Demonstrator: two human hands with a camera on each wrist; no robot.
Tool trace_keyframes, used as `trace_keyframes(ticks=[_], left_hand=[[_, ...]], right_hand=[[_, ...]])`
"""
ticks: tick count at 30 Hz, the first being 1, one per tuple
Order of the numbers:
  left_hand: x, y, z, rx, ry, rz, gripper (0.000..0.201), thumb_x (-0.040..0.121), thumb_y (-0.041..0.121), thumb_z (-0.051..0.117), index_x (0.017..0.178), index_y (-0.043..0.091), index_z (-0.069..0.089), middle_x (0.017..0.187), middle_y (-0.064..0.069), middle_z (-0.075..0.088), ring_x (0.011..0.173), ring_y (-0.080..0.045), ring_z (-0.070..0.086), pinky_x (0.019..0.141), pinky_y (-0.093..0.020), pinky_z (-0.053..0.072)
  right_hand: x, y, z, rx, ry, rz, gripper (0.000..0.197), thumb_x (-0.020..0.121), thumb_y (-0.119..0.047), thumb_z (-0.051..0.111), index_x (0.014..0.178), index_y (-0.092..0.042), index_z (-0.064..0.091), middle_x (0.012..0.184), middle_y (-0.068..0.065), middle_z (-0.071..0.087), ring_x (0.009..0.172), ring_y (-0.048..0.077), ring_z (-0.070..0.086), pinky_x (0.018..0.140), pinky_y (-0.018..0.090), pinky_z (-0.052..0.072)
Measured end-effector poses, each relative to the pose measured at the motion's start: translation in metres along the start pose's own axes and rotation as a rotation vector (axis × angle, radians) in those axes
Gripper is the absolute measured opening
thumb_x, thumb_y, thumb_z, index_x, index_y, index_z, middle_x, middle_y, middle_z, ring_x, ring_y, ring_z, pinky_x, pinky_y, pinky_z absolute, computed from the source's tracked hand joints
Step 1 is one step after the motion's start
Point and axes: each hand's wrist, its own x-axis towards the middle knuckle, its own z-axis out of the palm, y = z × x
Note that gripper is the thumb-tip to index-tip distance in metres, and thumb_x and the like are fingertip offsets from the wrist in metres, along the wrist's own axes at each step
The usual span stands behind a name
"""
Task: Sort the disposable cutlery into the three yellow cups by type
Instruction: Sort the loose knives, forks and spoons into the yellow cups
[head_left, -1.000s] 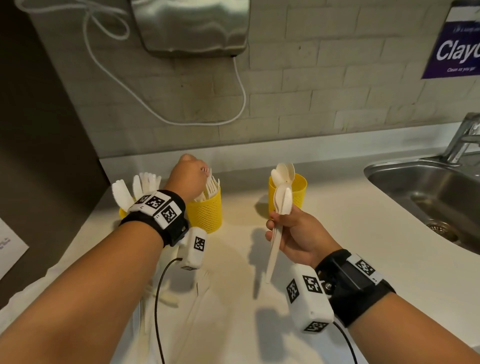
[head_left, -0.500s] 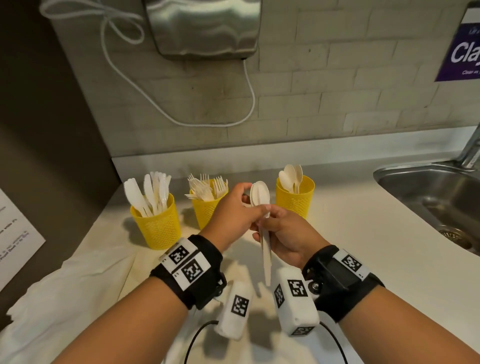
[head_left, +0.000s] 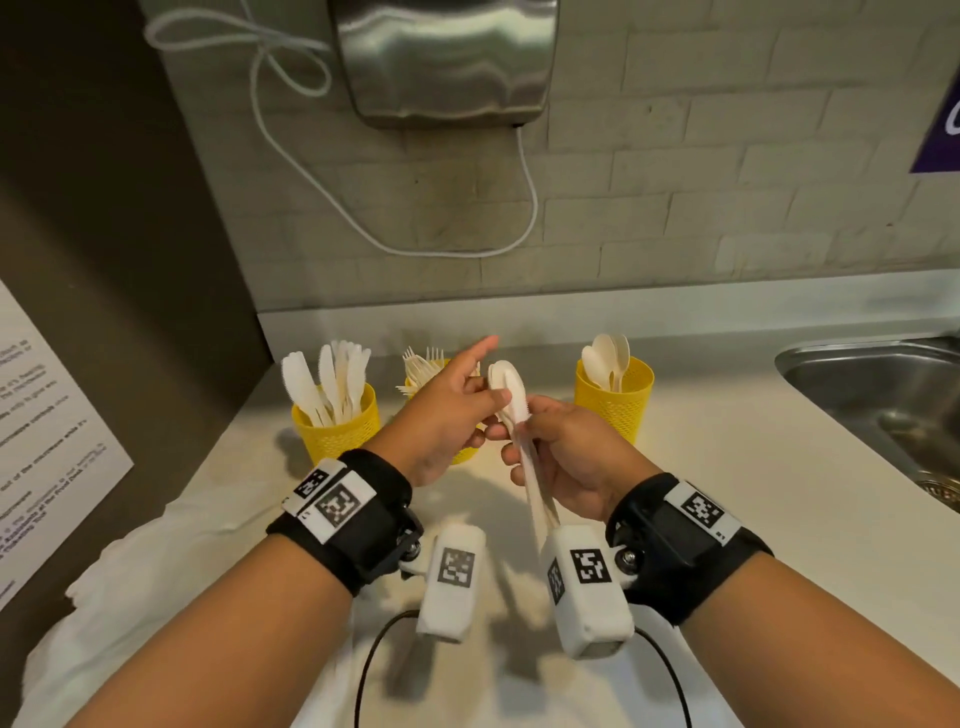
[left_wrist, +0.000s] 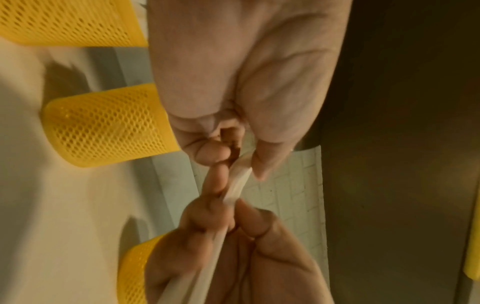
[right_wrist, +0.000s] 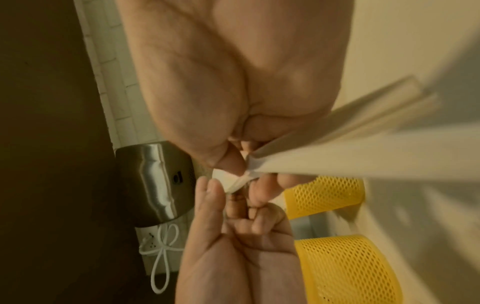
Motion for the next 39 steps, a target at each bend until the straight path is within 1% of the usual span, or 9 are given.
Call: trace_keyframes(ticks=[5,9,14,20,24,28,31,34,39], left_hand=[[-0.004,0.008,-0.011,0.147,-0.005,0.012,0.041,0.089,-0.003,0.044,0.109,0.030,0.056,0.095,-0.012,0.056,0.058,-0.018,0.053,0.050,-0.023,0.041],[-0.005,0.008,-0.014,0.182,0.094,0.020,0.034,0.090,-0.001,0.044,0.113,0.024,0.049,0.096,-0.012,0.056,0.051,-0.017,0.050,0.043,-0.020,0.042],[-0.007,0.009,-0.018,0.288,0.143,0.140,0.025,0.087,0.011,0.063,0.107,0.016,0.049,0.096,-0.010,0.056,0.061,-0.015,0.057,0.054,-0.024,0.052],[-0.008,0.020,-0.023,0.134,0.195,0.142,0.021,0.089,0.003,0.058,0.096,0.021,0.051,0.101,-0.007,0.065,0.078,-0.015,0.066,0.058,-0.019,0.054],[-0.014,0.058,-0.061,0.232,0.396,0.312,0.023,0.090,0.003,0.056,0.089,0.026,0.051,0.094,0.002,0.067,0.084,-0.015,0.068,0.073,-0.026,0.055],[-0.024,0.082,-0.124,0.649,0.677,0.439,0.021,0.090,0.014,0.057,0.109,0.023,0.055,0.099,0.007,0.063,0.093,-0.011,0.063,0.086,-0.027,0.048],[-0.015,0.062,-0.153,0.835,0.793,0.372,0.023,0.090,0.015,0.058,0.113,0.014,0.055,0.104,-0.007,0.064,0.093,-0.019,0.059,0.082,-0.027,0.042],[0.000,0.027,-0.163,0.864,0.776,0.236,0.023,0.089,0.015,0.059,0.111,0.012,0.056,0.103,-0.015,0.065,0.092,-0.028,0.060,0.077,-0.029,0.041],[0.005,-0.003,-0.153,0.898,0.613,0.062,0.044,0.089,0.024,0.062,0.128,0.010,0.051,0.130,-0.017,0.050,0.109,-0.031,0.056,0.094,-0.037,0.042]], right_hand=[[0.001,0.002,0.014,-0.132,-0.037,-0.022,0.027,0.094,-0.006,0.037,0.107,-0.005,0.060,0.085,0.010,0.060,0.056,0.014,0.046,0.051,0.026,0.036],[0.003,0.005,0.018,-0.211,-0.034,-0.079,0.024,0.099,-0.007,0.040,0.112,-0.008,0.060,0.086,0.008,0.062,0.062,0.016,0.052,0.056,0.028,0.042],[0.009,0.006,0.016,-0.176,0.054,-0.067,0.018,0.094,-0.014,0.056,0.111,-0.015,0.057,0.087,0.006,0.063,0.067,0.017,0.055,0.059,0.029,0.046],[0.017,0.004,0.019,-0.031,0.081,-0.087,0.018,0.100,-0.019,0.044,0.099,-0.014,0.061,0.076,0.006,0.057,0.066,0.018,0.054,0.060,0.030,0.044],[0.023,-0.032,-0.004,-0.202,0.328,-0.338,0.018,0.098,-0.015,0.044,0.088,-0.019,0.058,0.077,0.002,0.061,0.080,0.019,0.059,0.075,0.032,0.045],[0.023,-0.080,-0.050,-0.423,0.637,-0.586,0.010,0.095,-0.018,0.047,0.093,-0.018,0.057,0.083,0.002,0.063,0.085,0.022,0.059,0.077,0.037,0.044],[0.035,-0.088,-0.075,-0.574,0.774,-0.563,0.011,0.093,-0.021,0.049,0.103,-0.018,0.055,0.094,0.009,0.065,0.094,0.028,0.062,0.086,0.043,0.049],[0.050,-0.078,-0.086,-0.655,0.805,-0.474,0.010,0.093,-0.024,0.049,0.102,-0.021,0.052,0.099,0.011,0.065,0.095,0.031,0.063,0.089,0.050,0.050],[0.052,-0.064,-0.091,-0.712,0.778,-0.286,0.055,0.091,-0.015,0.056,0.141,-0.015,0.034,0.134,0.017,0.052,0.119,0.034,0.053,0.097,0.039,0.043]])
